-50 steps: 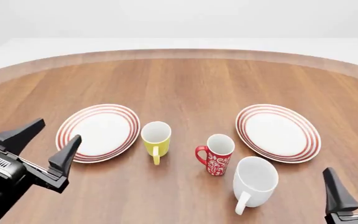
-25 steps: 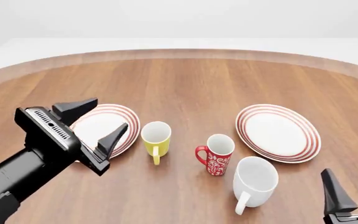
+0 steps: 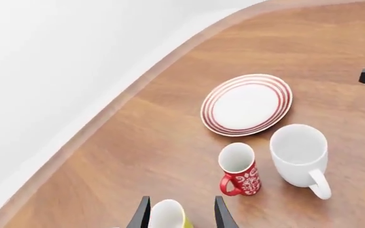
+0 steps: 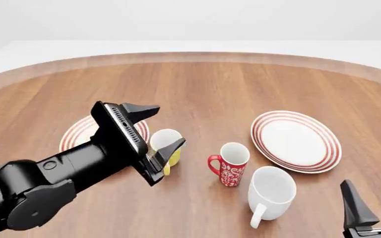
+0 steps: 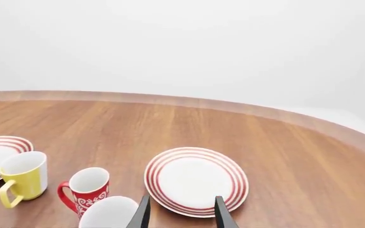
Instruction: Put the red mug on the left plate.
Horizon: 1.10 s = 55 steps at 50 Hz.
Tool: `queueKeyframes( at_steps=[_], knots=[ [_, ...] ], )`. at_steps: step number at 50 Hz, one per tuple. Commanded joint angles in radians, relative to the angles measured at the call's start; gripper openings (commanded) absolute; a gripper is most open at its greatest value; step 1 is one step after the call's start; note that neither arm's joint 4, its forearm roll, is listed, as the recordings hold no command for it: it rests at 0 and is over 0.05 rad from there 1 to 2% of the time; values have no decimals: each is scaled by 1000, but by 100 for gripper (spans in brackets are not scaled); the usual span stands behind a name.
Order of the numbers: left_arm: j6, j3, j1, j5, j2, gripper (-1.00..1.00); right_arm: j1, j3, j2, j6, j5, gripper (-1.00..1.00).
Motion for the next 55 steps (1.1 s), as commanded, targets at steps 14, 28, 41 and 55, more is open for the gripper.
queueKeyframes(
  at_steps=[14, 28, 41, 55],
  knots=[
    [-22, -113, -114, 49, 233, 100, 18, -4, 0, 1, -2, 100],
    [-40, -152, -127, 78, 319, 100, 26, -6, 0, -3, -5, 100],
    [-23, -161, -125, 64, 411, 100, 28, -4, 0, -4, -9, 100],
    [-24, -170, -123, 47, 472, 100, 30, 8, 0, -3, -21, 100]
  ],
)
